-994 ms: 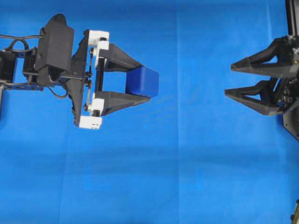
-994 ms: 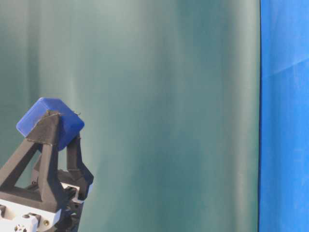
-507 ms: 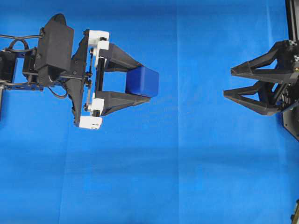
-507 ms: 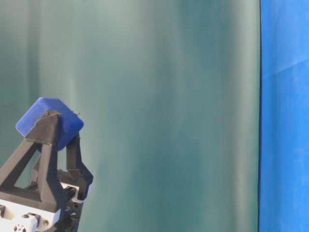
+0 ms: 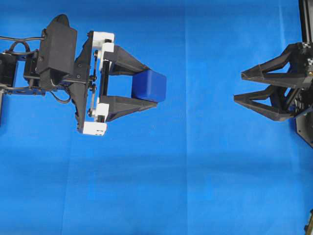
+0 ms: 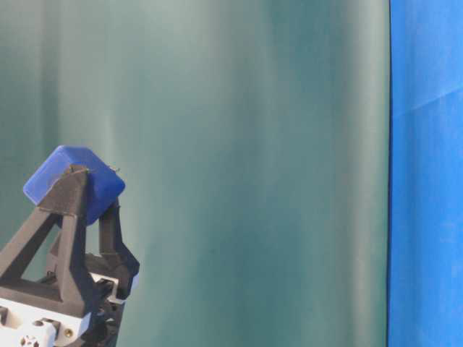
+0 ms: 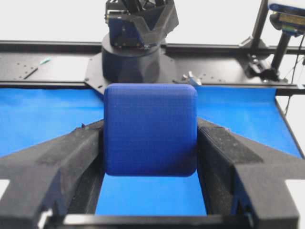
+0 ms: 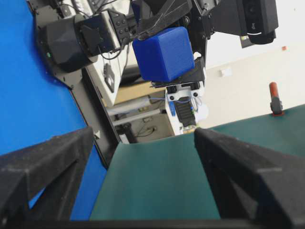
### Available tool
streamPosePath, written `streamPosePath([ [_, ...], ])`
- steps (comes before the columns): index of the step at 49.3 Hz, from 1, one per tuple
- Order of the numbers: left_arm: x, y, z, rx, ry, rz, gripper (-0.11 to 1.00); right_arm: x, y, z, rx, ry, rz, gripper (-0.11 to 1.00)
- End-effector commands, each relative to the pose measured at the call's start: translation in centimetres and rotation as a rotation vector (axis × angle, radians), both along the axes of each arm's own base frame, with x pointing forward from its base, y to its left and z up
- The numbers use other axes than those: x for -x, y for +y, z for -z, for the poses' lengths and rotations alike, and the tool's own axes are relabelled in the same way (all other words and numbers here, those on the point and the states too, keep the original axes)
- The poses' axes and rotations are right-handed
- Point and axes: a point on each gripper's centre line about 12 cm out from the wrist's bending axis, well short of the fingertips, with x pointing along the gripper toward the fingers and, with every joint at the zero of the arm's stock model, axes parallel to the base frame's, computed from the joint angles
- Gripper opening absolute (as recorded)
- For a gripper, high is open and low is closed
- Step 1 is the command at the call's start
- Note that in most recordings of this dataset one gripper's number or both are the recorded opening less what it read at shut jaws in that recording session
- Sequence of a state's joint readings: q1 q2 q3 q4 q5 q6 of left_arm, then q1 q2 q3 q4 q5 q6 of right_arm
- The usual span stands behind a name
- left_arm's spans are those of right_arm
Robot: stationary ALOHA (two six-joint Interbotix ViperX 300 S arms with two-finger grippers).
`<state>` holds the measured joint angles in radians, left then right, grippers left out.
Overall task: Handover the blue block to the right arm after grasping it with the left arm, then place it in the designated position.
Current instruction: 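Rotate the right gripper open toward the held cube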
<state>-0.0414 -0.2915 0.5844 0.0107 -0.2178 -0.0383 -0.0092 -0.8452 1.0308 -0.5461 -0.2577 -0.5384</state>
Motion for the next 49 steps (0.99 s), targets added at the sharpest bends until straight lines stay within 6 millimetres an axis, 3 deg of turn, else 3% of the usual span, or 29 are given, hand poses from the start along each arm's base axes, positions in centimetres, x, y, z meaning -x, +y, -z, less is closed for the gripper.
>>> streamPosePath([
  [1,0.12,-0.11,-1.05,0.003,-0.035,0.003,0.48,-0.21,0.02,-0.75,0.001,-0.020,-0.003,0.96],
  [49,0.16,-0.11,-1.04,0.003,-0.035,0.003,0.49,-0.35,0.12,-0.56,0.020,-0.013,-0.009,0.95],
])
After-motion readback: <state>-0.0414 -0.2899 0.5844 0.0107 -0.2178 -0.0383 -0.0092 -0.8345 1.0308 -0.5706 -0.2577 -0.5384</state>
